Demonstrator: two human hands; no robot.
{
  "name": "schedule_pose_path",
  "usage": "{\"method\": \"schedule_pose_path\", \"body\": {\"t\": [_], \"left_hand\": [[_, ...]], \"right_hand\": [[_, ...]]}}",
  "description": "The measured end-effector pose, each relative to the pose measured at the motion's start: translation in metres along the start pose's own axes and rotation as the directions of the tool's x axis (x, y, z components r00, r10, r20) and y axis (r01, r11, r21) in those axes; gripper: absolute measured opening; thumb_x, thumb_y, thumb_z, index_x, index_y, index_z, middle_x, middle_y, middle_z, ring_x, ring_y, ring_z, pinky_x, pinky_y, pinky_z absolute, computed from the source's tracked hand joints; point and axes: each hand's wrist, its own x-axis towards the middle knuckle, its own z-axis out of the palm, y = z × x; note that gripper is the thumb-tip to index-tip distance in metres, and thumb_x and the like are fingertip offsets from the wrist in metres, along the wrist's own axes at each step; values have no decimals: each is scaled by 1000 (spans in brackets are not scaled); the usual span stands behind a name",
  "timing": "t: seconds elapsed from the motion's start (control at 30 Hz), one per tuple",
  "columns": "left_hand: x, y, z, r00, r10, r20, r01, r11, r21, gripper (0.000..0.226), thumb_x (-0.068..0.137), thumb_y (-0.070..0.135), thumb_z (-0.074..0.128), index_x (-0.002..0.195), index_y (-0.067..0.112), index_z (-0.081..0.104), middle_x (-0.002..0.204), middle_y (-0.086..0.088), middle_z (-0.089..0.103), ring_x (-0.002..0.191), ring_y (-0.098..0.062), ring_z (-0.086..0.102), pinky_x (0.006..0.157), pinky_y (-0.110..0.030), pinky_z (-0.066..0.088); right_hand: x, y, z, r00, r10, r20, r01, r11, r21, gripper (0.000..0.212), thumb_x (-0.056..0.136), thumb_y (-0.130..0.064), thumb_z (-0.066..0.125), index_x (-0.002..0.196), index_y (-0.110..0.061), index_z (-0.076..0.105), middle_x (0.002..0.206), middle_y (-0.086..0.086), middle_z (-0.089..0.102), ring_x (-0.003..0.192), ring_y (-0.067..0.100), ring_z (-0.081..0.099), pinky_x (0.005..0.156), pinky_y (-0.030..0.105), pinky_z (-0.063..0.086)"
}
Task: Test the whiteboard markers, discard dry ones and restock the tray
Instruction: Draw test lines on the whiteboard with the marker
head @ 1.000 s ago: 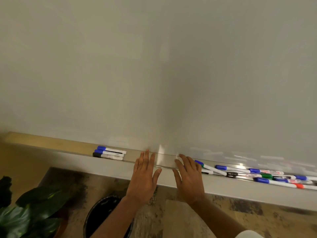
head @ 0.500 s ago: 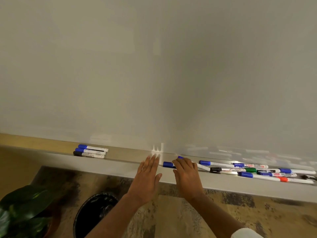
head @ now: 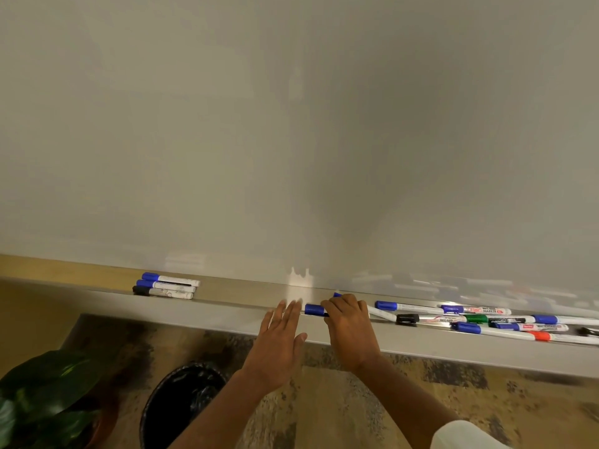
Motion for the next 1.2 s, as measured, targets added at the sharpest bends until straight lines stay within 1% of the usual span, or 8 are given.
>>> {"method": "schedule_pose_path", "body": {"t": [0.13, 0.3, 0.57, 0.7, 0.8, 0.97, 1.1, 1.2], "left_hand": [[0, -1, 6, 1000, -5, -7, 5, 1000, 7, 102, 69, 78, -36, 157, 32, -19, 168, 10, -17, 156, -14, -17, 124, -36, -14], [-1, 4, 0, 999, -34, 5, 34, 999, -11, 63, 107, 52, 15, 161, 30, -11, 170, 7, -11, 157, -15, -14, 127, -39, -10], [-6, 11, -24, 980, -104, -172, 45, 948, -315, 53, 111, 39, 28, 160, 32, 8, 171, 7, 11, 157, -13, 0, 118, -22, -4], [-10, 18, -39, 969, -150, -197, 47, 893, -447, 52, 110, 40, 32, 160, 31, 21, 167, 9, 22, 157, -15, 12, 118, -25, 8], [-9, 23, -47, 940, -260, -220, 48, 741, -669, 51, 106, 42, 43, 155, 29, 37, 159, 7, 41, 148, -15, 37, 118, -29, 30], [-9, 43, -88, 882, -412, -228, -52, 397, -917, 26, 103, 33, 56, 126, 27, 67, 119, 9, 72, 114, -6, 65, 84, -3, 47], [-14, 56, -124, 884, -432, -181, -115, 174, -978, 20, 99, 28, 64, 114, 21, 75, 108, 2, 78, 106, -13, 71, 92, -23, 56], [-22, 66, -146, 902, -390, -184, -170, 72, -983, 21, 100, 21, 63, 114, 11, 75, 105, -7, 78, 104, -21, 73, 89, -25, 59]], "right_hand": [[4, 1, 4, 999, -8, -33, 8, 1000, 18, 42, 64, -25, 91, 101, -20, 71, 96, 0, 70, 91, 22, 63, 80, 39, 54], [8, 2, 5, 999, -16, -49, 19, 998, 61, 34, 66, -26, 90, 95, -21, 74, 92, -1, 70, 88, 21, 63, 80, 37, 53], [22, -6, -4, 993, 0, -117, 22, 983, 183, 30, 76, -17, 82, 104, -18, 72, 100, 1, 70, 95, 24, 63, 84, 40, 52], [25, -10, -13, 986, 31, -162, 16, 960, 279, 22, 85, -19, 69, 107, -16, 71, 102, 3, 70, 98, 26, 61, 86, 41, 49], [26, -18, -22, 980, 56, -192, 17, 933, 359, 27, 89, -27, 56, 110, -17, 69, 104, 1, 68, 100, 24, 58, 87, 39, 47], [29, -38, -56, 952, 137, -275, 24, 859, 511, 28, 91, -28, 58, 113, -15, 68, 107, 2, 67, 102, 23, 57, 89, 33, 44], [32, -54, -90, 931, 188, -312, 42, 795, 605, 30, 90, -27, 62, 118, -15, 67, 113, 3, 66, 107, 21, 56, 95, 33, 46], [31, -65, -122, 924, 221, -311, 70, 703, 707, 27, 91, -19, 69, 117, -25, 65, 108, -11, 64, 102, 4, 58, 92, 17, 46]]}}
